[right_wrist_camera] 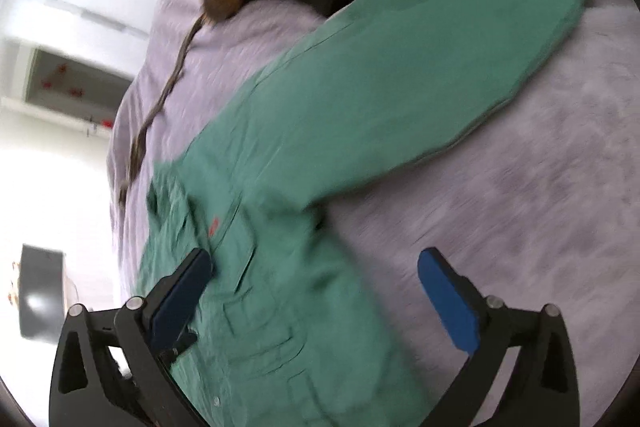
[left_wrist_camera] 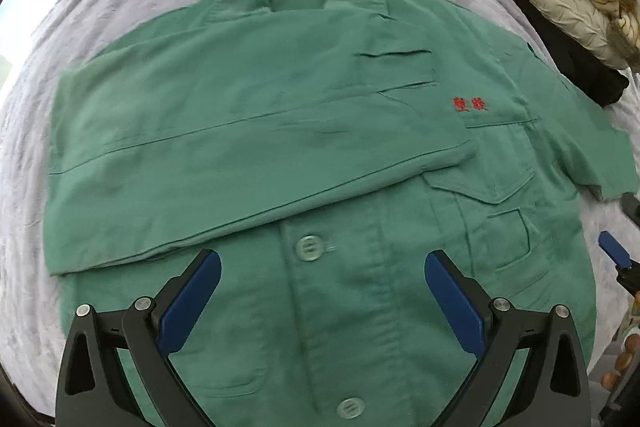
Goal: Fold large clothes
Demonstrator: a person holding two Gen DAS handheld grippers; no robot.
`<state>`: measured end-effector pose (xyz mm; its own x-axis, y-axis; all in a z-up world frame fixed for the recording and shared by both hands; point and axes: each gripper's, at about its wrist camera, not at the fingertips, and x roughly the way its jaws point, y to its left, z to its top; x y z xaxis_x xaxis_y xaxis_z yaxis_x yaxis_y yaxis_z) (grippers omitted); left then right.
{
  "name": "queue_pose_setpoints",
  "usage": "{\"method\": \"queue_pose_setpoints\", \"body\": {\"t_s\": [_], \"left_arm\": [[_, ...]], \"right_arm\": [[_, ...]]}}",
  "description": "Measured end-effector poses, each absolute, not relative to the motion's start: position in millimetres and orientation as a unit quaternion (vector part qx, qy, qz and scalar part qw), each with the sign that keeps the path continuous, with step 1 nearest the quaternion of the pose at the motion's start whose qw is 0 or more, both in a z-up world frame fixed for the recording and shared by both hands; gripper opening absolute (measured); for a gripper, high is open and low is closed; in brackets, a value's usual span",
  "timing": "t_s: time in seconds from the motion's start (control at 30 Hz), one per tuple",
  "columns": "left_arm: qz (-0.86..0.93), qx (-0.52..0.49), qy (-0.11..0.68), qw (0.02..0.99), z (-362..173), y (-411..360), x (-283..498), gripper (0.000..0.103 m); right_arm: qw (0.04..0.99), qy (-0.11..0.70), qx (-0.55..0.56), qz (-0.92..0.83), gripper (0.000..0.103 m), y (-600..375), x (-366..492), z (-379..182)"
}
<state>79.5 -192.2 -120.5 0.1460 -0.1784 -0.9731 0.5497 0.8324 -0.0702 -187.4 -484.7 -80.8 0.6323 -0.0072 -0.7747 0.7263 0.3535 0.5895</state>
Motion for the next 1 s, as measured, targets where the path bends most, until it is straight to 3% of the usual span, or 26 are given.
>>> {"method": "queue_pose_setpoints", "body": {"t_s": [0.17, 0.43, 0.93, 0.97, 1.0], "left_arm": [[-0.264, 0.152, 0.610, 0.731, -125, -223, 68, 0.102], [-0.280, 0.156, 0.602, 0.732, -124, -267, 64, 0.102], [-0.320, 0.163, 0.596, 0.718, -129, -318, 46, 0.102], [-0.324, 0.165, 0.595, 0.717, -130, -321, 44, 0.102], [-0.326, 0.165, 0.595, 0.716, -130, -324, 42, 0.102]], "right_arm": [[0.718, 0.339, 0.535, -0.289, 0.103, -531, -216, -92], [0.690, 0.239, 0.595, -0.335, 0.103, -613, -266, -104], [0.690, 0.184, 0.618, -0.330, 0.103, -681, -251, -117], [0.683, 0.180, 0.626, -0.329, 0.098, -681, -251, -118], [0.676, 0.178, 0.635, -0.329, 0.084, -682, -251, -119]]}}
